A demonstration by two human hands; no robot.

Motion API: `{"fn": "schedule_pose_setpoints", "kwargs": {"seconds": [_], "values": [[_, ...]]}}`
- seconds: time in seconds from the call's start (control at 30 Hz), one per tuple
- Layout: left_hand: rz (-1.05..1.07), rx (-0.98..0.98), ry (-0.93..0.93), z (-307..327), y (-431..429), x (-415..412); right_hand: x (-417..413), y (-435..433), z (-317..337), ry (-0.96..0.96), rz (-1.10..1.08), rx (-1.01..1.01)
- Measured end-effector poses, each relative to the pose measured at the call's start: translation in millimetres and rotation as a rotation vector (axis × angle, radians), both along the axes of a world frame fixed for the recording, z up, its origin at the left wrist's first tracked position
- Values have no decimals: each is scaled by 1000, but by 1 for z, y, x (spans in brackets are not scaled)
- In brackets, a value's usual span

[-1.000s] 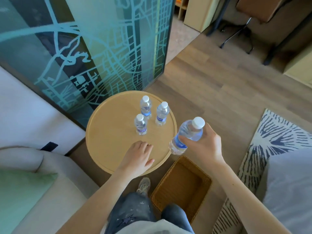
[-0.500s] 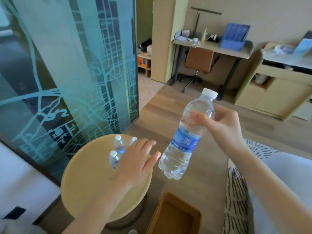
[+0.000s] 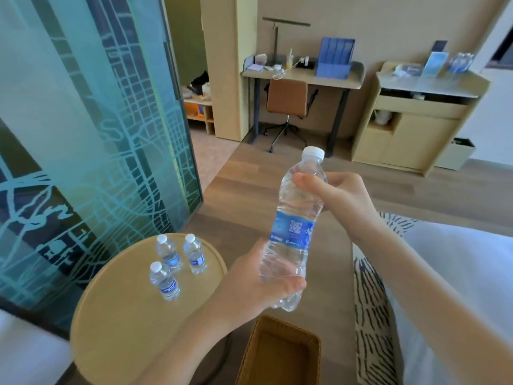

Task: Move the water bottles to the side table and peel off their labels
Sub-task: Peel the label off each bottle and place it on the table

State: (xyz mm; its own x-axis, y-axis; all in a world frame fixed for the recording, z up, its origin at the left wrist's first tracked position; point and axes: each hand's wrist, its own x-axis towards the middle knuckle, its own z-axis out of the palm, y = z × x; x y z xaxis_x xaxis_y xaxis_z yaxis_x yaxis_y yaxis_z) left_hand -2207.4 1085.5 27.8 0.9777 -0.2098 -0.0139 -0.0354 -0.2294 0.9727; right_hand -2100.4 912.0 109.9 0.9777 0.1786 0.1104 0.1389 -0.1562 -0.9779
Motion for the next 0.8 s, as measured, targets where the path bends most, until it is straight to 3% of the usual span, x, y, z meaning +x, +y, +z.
{"fn": "schedule_pose_setpoints", "kwargs": {"seconds": [0.23, 0.57, 0.8], "values": [[42, -50, 152, 2, -16, 2, 3, -7, -5, 36, -42, -87], [56, -125, 194, 5, -20, 3, 3, -5, -5, 53, -52, -159], [2, -208, 177, 14, -17, 0, 5, -14, -5, -36, 106, -140]]}}
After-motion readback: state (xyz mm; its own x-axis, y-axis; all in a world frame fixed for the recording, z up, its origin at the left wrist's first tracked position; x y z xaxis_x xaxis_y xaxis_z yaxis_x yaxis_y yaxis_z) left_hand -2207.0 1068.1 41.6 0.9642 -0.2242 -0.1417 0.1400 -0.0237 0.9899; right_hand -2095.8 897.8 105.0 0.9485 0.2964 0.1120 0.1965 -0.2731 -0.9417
